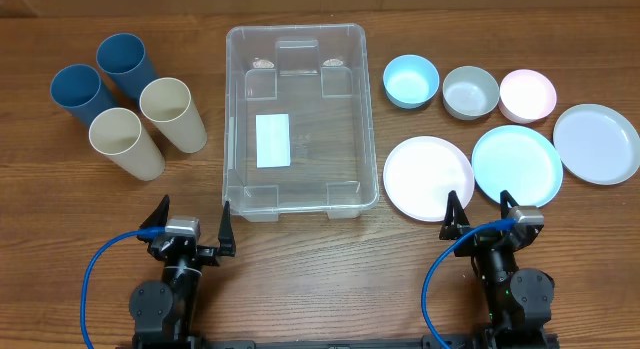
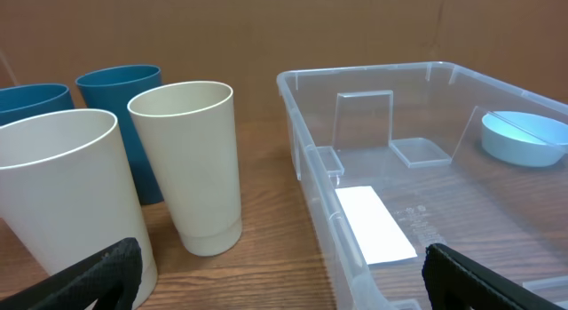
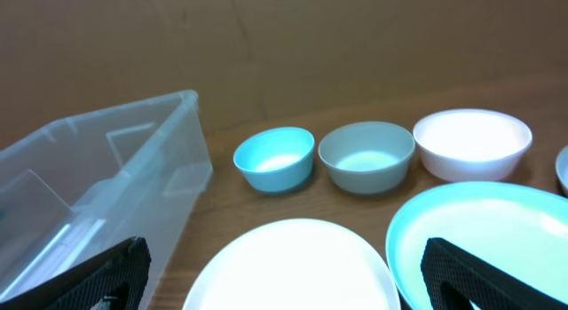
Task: Pack container
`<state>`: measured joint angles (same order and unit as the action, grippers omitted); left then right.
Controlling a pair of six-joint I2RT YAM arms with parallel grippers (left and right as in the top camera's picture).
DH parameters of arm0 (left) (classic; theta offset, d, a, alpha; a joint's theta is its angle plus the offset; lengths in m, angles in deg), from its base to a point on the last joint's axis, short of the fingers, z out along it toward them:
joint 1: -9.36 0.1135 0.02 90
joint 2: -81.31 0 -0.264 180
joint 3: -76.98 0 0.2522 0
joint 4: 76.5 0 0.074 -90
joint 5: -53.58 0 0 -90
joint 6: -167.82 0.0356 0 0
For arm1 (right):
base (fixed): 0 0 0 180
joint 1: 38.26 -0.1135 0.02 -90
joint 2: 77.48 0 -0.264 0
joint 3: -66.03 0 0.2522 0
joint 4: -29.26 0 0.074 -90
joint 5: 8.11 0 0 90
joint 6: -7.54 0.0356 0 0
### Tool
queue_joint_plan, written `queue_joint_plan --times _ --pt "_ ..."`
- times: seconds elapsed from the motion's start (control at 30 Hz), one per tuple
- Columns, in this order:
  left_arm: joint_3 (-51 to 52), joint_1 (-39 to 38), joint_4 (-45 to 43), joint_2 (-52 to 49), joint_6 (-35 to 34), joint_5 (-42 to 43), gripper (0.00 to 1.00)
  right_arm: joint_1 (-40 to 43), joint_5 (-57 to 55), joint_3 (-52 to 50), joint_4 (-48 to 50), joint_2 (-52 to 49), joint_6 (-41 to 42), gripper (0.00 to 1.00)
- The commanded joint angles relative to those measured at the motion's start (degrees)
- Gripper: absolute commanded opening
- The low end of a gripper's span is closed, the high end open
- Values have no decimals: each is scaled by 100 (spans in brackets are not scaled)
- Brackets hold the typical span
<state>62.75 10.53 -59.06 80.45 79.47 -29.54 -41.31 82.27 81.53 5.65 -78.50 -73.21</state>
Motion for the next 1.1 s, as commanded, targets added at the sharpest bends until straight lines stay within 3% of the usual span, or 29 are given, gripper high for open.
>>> queue_joint_plan --times 0.0,0.17,0.33,0.43,0.6,0.63,0.7,0.77,0.8,0.9,1.07 --pt "20 42 13 61 -37 24 100 -20 284 686 -400 -184 166 100" --pt "20 42 13 61 -37 22 100 -20 841 2953 -1425 -1958 166 100" --pt "20 42 11 61 -37 24 100 -20 1003 6870 -5010 -5495 162 100" --pt "20 42 11 61 -37 22 100 -20 1005 8137 -6129 -7049 103 100" --pt "20 42 13 61 -37 22 100 -13 1172 8190 -6629 -8376 122 97" --pt "20 42 13 61 -37 24 100 33 1169 8188 -6708 -8614 365 90" --pt "20 42 13 61 -37 22 100 168 1169 8105 -6677 -8889 1008 88" --pt "20 42 13 61 -37 24 100 216 1016 7829 -6481 -8929 1451 92" --pt "20 42 13 61 -37 22 100 216 715 7663 -6439 -8929 1718 100" --pt "20 42 13 61 -37 24 100 216 264 6850 -6089 -8929 2229 100" --pt "20 42 11 61 -37 24 100 216 96 5547 -4800 -8929 3180 82"
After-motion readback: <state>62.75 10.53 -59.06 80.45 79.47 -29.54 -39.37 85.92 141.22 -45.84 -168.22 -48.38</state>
